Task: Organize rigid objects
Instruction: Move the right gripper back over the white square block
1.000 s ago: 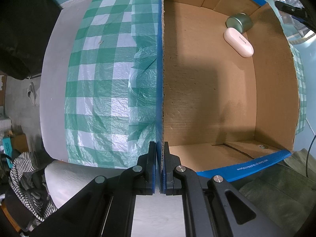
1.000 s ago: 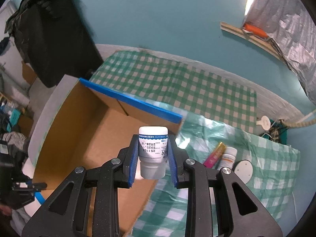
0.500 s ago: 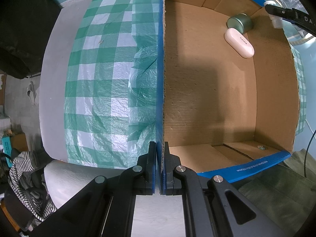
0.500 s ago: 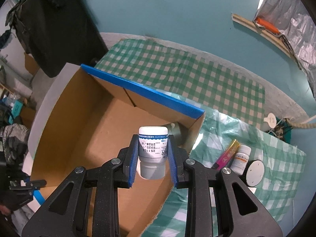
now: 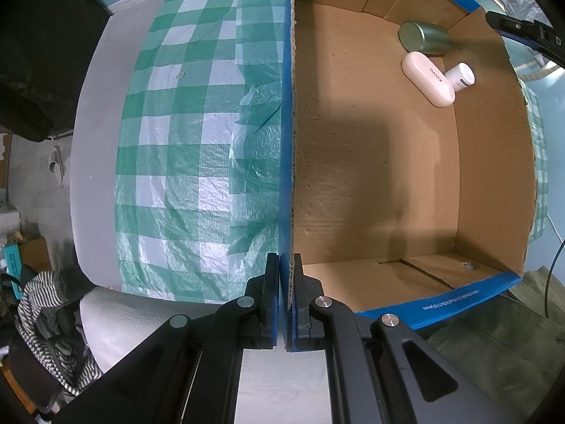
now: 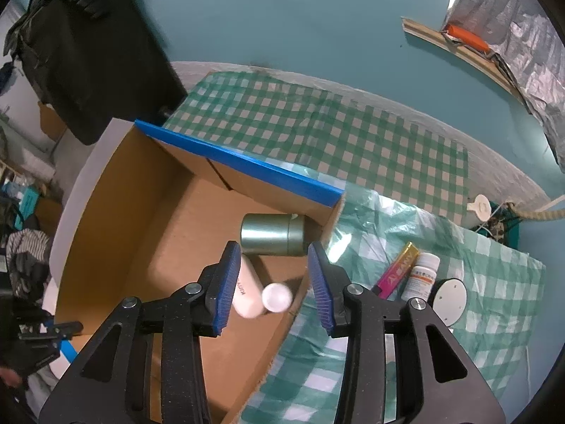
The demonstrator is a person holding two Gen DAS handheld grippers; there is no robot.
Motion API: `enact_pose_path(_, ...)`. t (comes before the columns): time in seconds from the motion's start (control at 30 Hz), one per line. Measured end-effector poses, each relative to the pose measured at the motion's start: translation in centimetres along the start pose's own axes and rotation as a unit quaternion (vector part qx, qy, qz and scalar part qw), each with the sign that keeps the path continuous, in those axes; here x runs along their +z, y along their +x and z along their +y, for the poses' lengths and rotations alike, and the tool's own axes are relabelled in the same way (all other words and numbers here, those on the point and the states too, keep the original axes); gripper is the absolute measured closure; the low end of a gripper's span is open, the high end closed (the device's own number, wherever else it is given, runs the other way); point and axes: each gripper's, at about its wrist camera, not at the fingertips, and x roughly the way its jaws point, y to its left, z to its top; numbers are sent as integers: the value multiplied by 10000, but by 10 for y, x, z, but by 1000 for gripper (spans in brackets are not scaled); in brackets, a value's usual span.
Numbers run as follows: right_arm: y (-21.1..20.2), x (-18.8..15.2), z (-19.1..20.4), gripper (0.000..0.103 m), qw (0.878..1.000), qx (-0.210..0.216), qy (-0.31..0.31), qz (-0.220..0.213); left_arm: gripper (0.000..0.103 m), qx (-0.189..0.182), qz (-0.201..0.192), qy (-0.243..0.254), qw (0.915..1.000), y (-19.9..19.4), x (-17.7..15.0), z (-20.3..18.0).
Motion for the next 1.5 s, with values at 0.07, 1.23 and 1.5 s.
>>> enact_pose_path(0.07,-3,-1,-4,59,10000,-37,53,-23,98,14,2,7,10000,0,0,-1)
enact_pose_path(1.23,-29,-60,-120,58,9946,-533,877,172,98,124,21,-100,9999,-1,6,-3)
enact_pose_path(1.5,-11,-82,-148,57,9904,-611,1144,483,98,130,21,-108,9999,-2,5,-3)
